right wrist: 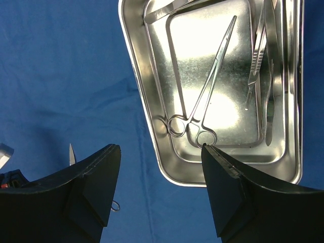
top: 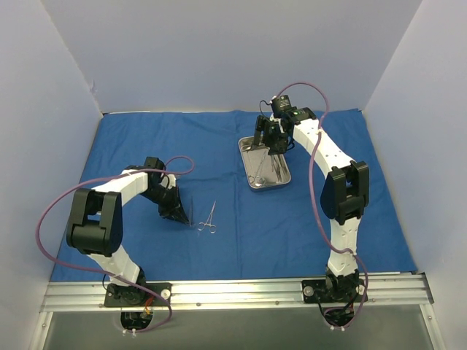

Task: Open and lay out the surgical kit
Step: Place the medical item in the surgical kit.

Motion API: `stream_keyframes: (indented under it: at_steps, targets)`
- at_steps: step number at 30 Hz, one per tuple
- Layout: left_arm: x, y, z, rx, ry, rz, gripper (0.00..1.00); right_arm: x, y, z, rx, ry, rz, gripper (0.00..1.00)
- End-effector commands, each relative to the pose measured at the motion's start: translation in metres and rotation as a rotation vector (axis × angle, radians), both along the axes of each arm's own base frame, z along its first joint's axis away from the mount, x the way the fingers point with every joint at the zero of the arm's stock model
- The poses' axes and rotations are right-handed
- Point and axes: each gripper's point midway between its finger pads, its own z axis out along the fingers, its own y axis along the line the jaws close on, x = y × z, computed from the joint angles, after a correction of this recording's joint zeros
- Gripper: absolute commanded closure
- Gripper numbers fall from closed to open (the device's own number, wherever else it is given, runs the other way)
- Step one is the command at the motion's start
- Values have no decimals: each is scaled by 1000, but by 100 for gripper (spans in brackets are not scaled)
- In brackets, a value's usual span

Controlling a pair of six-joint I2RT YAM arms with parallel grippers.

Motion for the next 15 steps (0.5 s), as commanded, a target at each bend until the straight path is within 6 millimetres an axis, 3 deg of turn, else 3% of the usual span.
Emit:
stream_keyframes:
  at_steps: [1,2,4,9,15]
  targets:
    - [-3,1,-2,8,25,-7,95,-4,-5,20,11,-36,8,35]
    - [-3,2,-4,19,29,-6,85,-4,-5,20,12,-36,7,35]
    - [-5,5,-4,36,44,-5,77,-2,-4,20,13,-40,8,35]
    - [-7,23,-2,138,58,25,39,1,-4,17,9,-35,11,35]
    - [11,44,22,197,-30,32,33,16,-12,4,-48,-30,-20,35]
